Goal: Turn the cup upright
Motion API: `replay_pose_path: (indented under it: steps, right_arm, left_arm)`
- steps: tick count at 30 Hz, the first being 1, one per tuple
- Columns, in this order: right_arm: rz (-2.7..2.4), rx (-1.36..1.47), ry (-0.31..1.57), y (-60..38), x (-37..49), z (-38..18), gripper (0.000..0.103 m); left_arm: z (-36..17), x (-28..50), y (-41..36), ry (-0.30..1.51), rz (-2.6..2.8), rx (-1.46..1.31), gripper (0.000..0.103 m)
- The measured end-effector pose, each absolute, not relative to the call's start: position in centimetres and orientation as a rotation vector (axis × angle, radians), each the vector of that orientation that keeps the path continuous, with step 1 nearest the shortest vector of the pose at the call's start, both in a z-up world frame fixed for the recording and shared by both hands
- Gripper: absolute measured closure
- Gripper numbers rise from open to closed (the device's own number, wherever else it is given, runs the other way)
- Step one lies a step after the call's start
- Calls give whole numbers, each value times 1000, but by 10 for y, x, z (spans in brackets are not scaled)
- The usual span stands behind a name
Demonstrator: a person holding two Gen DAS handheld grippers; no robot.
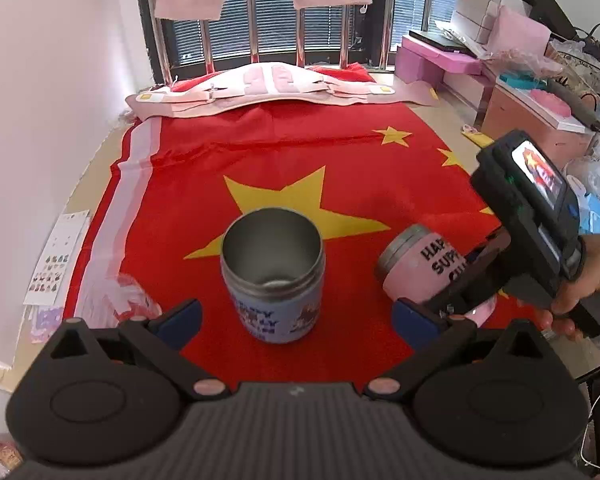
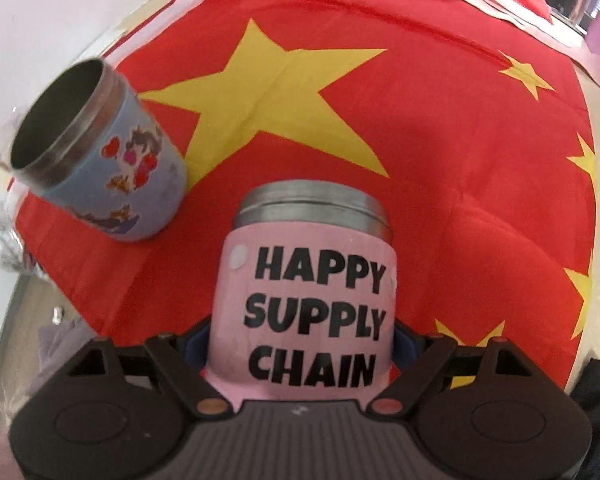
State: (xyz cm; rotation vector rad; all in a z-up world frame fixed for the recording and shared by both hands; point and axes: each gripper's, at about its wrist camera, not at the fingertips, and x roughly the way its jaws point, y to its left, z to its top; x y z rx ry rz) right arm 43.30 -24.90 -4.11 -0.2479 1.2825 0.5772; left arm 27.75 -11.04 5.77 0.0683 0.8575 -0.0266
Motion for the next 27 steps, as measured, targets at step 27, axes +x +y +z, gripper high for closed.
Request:
replay_pose_path:
  steps: [27]
  right_arm:
    - [589, -28, 610, -412, 251, -6, 3]
  left_arm:
    - [28, 235, -185, 846, 4, -10, 0]
